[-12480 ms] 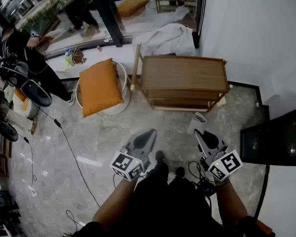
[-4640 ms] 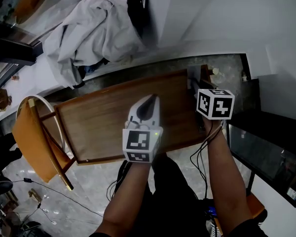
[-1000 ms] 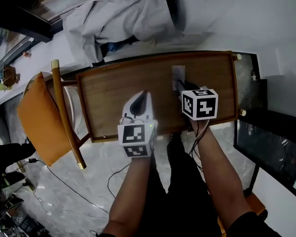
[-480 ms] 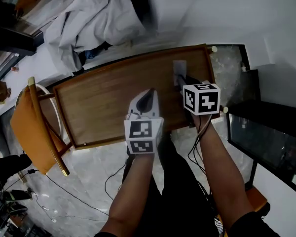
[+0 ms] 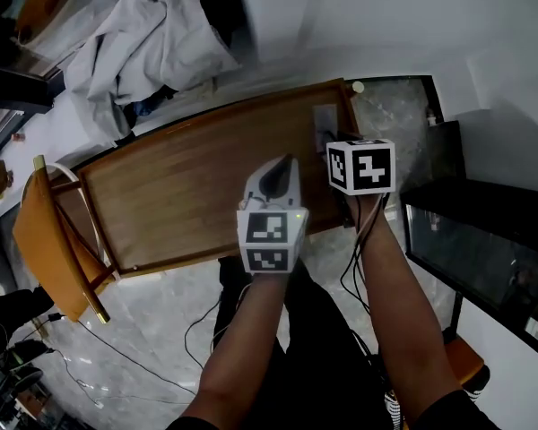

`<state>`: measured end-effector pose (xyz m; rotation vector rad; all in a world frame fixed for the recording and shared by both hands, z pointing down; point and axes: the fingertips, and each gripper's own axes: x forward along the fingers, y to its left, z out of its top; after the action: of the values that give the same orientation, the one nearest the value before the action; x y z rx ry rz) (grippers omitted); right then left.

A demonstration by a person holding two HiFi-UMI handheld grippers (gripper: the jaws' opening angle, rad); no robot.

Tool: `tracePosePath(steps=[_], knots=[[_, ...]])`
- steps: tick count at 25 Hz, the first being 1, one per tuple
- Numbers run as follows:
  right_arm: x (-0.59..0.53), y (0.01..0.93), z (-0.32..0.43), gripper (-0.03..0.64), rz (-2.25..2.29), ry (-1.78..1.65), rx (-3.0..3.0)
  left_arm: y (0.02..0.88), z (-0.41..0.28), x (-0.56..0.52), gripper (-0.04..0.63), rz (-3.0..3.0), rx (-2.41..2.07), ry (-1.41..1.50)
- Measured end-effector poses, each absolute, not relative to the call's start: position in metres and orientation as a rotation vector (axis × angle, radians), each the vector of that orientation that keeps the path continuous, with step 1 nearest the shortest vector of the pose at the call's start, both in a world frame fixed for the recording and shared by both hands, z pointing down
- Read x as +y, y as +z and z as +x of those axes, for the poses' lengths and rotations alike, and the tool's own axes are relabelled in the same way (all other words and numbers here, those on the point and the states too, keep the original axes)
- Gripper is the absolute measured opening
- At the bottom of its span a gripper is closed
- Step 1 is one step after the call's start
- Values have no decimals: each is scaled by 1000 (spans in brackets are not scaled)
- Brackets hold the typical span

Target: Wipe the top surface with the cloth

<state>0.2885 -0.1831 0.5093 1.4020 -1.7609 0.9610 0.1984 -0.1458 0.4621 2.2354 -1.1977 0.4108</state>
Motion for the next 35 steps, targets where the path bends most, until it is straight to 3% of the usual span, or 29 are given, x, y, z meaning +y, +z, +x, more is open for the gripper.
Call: tracePosePath(steps=[8,14,28,35], knots=[[-175,495,324,37,1475,895,-1699,458,215,-145,11,2249,-1182,397],[-177,441,287,37,1522,800,-1949,437,172,-136,11,2239,-1281,340],[-115,451,-72,37,1009,950,-2328,398,-117,-61,11,1971,-1716,291],[-90,481,-177,37,852,985,-2332,386,-177,-36,11,1963,-1738,241]])
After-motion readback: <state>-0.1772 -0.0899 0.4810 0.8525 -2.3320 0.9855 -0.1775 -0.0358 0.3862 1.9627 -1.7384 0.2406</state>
